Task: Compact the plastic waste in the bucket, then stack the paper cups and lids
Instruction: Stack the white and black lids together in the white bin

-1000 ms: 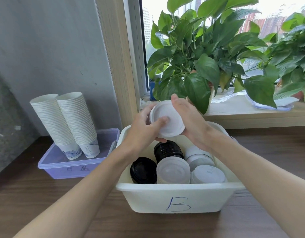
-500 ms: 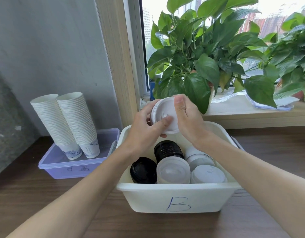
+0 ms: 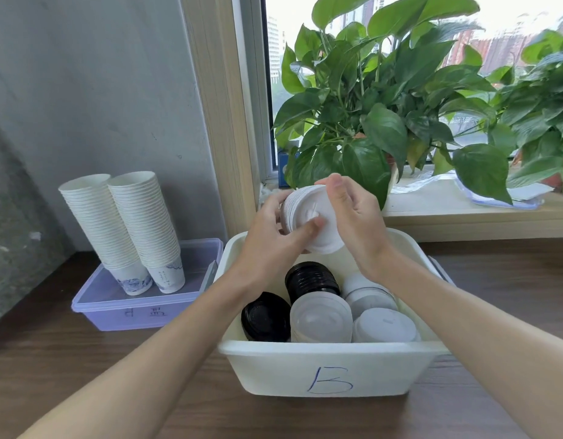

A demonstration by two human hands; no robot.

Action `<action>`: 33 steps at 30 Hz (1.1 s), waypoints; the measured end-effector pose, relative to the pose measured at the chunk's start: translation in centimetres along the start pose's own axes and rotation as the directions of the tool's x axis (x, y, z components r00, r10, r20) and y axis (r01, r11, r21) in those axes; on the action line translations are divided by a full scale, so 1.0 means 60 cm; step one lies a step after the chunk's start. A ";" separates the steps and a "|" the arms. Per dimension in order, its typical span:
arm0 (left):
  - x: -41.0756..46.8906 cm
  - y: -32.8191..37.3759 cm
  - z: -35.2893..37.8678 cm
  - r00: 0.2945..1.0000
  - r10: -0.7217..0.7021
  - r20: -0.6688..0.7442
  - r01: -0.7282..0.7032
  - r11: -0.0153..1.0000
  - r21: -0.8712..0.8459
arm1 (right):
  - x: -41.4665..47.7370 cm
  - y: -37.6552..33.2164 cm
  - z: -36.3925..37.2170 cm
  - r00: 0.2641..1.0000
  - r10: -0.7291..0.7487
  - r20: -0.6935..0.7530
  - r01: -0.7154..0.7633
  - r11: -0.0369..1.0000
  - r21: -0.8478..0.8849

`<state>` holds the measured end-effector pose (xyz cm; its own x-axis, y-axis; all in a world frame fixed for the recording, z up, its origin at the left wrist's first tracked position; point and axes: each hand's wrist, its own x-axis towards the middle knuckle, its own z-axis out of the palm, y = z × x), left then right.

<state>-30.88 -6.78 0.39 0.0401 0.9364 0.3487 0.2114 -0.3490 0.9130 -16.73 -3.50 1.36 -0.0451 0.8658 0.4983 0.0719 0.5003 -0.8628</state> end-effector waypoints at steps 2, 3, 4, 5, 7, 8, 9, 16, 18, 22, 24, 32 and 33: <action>0.002 -0.002 -0.002 0.999 0.029 0.020 -0.030 0.996 0.080 | 0.001 -0.003 -0.002 1.000 0.011 0.010 -0.011 1.000 0.013; 0.001 -0.002 -0.003 0.998 0.037 0.043 -0.041 0.992 0.116 | 0.000 -0.004 -0.002 1.000 0.013 0.024 -0.013 1.000 0.009; 0.001 -0.002 -0.003 0.997 0.044 0.061 -0.052 0.989 0.135 | -0.001 -0.005 -0.002 0.999 0.016 0.041 -0.016 1.000 -0.006; 0.000 -0.002 -0.004 0.996 0.047 0.074 -0.058 0.988 0.146 | -0.002 -0.006 -0.001 0.998 0.021 0.059 -0.019 0.999 -0.027; -0.001 -0.003 -0.004 0.994 0.064 0.089 -0.077 0.986 0.149 | -0.004 -0.007 0.000 0.997 0.027 0.066 -0.022 0.996 -0.082; -0.002 -0.001 -0.003 0.992 0.079 0.096 -0.092 0.985 0.144 | -0.003 -0.006 -0.001 0.998 0.027 0.052 -0.021 0.994 -0.112; -0.004 0.001 -0.002 0.991 0.091 0.100 -0.105 0.984 0.143 | -0.003 -0.006 -0.002 0.999 0.021 0.033 -0.017 0.990 -0.137; -0.003 0.001 0.001 0.984 0.151 0.091 -0.165 0.971 0.173 | -0.004 -0.011 0.005 0.993 -0.107 -0.039 0.094 0.965 -0.246; -0.002 0.000 0.001 0.984 0.154 0.093 -0.168 0.970 0.174 | -0.006 -0.014 0.005 0.992 -0.107 -0.061 0.091 0.972 -0.216; -0.003 0.000 0.007 0.994 0.053 0.097 -0.065 0.990 0.128 | 0.000 -0.011 0.004 0.986 0.033 -0.162 -0.043 0.998 -0.056; -0.001 0.002 0.008 0.999 0.038 0.038 -0.042 0.994 0.099 | 0.003 -0.010 0.005 0.986 0.110 -0.125 -0.111 0.994 0.000; 0.003 -0.003 -0.001 0.999 0.047 0.007 -0.048 0.996 0.081 | -0.005 -0.017 0.000 0.995 -0.002 0.097 0.000 1.000 0.023; 0.002 -0.002 0.000 1.000 0.030 0.000 -0.030 0.998 0.053 | -0.003 -0.016 0.000 0.997 -0.022 0.070 0.020 1.000 0.019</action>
<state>-30.89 -6.62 0.32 0.0460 0.9256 0.3757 0.2621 -0.3741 0.8896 -16.77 -4.13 2.08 -0.1164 0.8525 0.5096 0.0516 0.5176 -0.8541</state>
